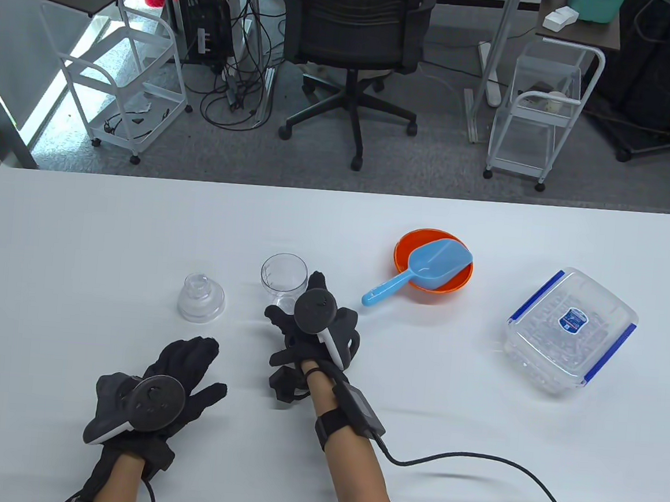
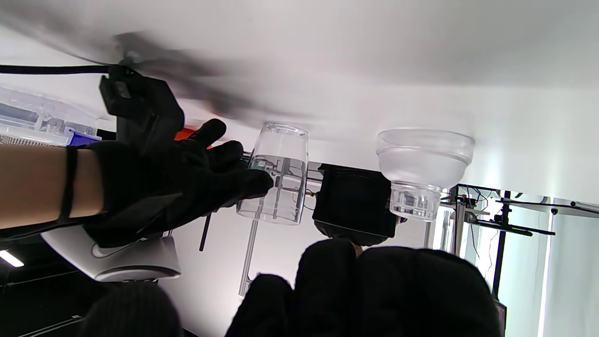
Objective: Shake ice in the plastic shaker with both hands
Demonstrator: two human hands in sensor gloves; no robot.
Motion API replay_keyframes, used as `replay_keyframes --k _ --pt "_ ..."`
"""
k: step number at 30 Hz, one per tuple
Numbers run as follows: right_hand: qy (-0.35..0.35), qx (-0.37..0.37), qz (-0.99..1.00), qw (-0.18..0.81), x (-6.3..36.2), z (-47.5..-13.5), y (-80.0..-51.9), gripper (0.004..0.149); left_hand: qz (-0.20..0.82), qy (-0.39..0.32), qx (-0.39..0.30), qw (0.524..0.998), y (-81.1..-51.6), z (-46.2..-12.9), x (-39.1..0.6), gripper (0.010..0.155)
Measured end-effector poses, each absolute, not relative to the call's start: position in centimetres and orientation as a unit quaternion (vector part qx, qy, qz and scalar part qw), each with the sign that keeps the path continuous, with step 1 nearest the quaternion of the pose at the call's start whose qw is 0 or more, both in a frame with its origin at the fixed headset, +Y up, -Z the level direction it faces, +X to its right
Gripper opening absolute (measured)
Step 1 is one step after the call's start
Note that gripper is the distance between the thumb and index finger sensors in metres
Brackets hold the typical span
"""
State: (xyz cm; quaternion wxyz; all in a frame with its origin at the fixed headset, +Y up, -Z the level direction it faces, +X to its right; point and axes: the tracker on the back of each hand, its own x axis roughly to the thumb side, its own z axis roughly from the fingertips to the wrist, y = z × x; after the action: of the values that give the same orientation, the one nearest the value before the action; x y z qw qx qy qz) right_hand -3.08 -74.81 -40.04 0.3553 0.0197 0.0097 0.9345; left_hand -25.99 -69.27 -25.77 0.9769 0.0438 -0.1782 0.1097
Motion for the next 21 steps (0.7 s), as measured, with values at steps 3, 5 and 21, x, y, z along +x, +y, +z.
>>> replay_keyframes --k 3,5,21 --pt "0.005 0.031 0.935 0.353 -2.7 -39.4 -74.6 0.103 0.107 -0.176 0.043 0.978 -69.2 -25.7 -26.0 0.074" --pt "0.008 0.043 0.935 0.352 -2.5 -39.0 -74.3 0.102 0.102 -0.174 0.044 0.978 -69.2 -25.7 -26.0 0.074" --pt "-0.034 0.057 0.949 0.308 6.4 -35.9 -70.4 0.098 0.029 -0.176 0.02 0.984 -69.6 -25.7 -26.0 0.075"
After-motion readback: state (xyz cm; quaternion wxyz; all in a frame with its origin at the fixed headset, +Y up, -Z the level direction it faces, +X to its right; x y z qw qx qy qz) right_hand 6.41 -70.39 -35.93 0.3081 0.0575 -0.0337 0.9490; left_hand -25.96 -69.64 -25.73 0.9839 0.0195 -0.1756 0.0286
